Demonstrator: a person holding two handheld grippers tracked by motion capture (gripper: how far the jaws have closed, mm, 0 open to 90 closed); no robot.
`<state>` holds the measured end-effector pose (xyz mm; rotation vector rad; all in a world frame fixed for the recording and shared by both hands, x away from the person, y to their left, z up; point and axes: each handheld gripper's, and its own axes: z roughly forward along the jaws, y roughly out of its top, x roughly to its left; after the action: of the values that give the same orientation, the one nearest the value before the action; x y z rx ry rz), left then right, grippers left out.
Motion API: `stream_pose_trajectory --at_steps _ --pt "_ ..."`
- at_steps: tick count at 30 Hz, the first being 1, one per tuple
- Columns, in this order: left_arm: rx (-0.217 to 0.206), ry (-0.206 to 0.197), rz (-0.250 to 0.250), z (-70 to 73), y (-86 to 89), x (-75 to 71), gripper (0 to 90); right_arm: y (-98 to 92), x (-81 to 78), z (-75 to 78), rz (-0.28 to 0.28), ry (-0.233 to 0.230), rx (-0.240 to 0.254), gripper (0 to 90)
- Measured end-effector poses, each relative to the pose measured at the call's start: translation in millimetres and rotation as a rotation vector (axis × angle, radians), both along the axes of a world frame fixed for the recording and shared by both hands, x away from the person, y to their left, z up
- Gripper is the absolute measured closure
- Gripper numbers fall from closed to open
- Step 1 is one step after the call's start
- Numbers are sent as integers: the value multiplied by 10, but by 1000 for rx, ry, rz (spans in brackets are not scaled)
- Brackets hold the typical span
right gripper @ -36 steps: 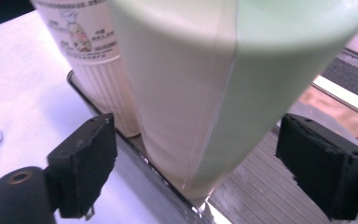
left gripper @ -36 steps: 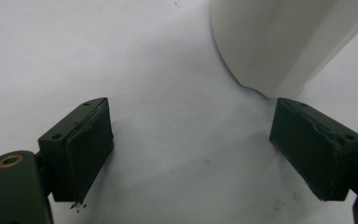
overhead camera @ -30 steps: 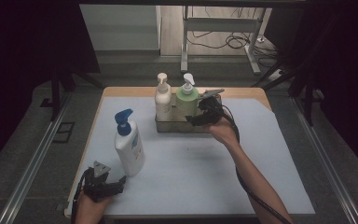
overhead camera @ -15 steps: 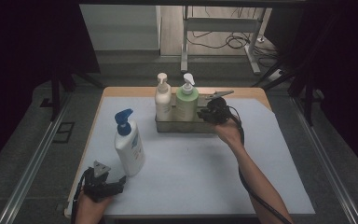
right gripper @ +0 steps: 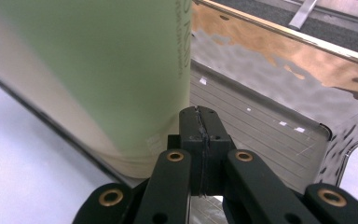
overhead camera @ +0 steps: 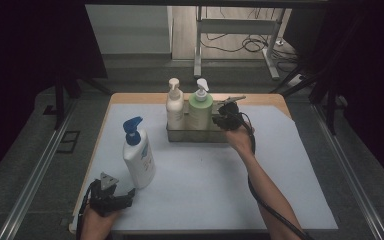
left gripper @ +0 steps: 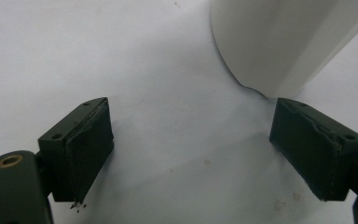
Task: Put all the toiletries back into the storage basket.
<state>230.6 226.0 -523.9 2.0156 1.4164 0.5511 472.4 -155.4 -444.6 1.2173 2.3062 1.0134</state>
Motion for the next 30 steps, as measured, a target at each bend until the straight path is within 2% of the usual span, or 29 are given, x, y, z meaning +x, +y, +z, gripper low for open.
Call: stream_pose_trajectory --at_steps 3,7,14,30 --pt "1 1 -1 0 1 0 130 25 33 -23 0 9 -5 895" --pt "1 0 -1 0 1 1 130 52 58 -55 8 6 -36 894" --pt "2 1 -2 1 2 1 130 70 71 -73 9 28 -34 894" --pt "1 0 -1 0 1 1 130 202 38 -122 27 35 -32 895"
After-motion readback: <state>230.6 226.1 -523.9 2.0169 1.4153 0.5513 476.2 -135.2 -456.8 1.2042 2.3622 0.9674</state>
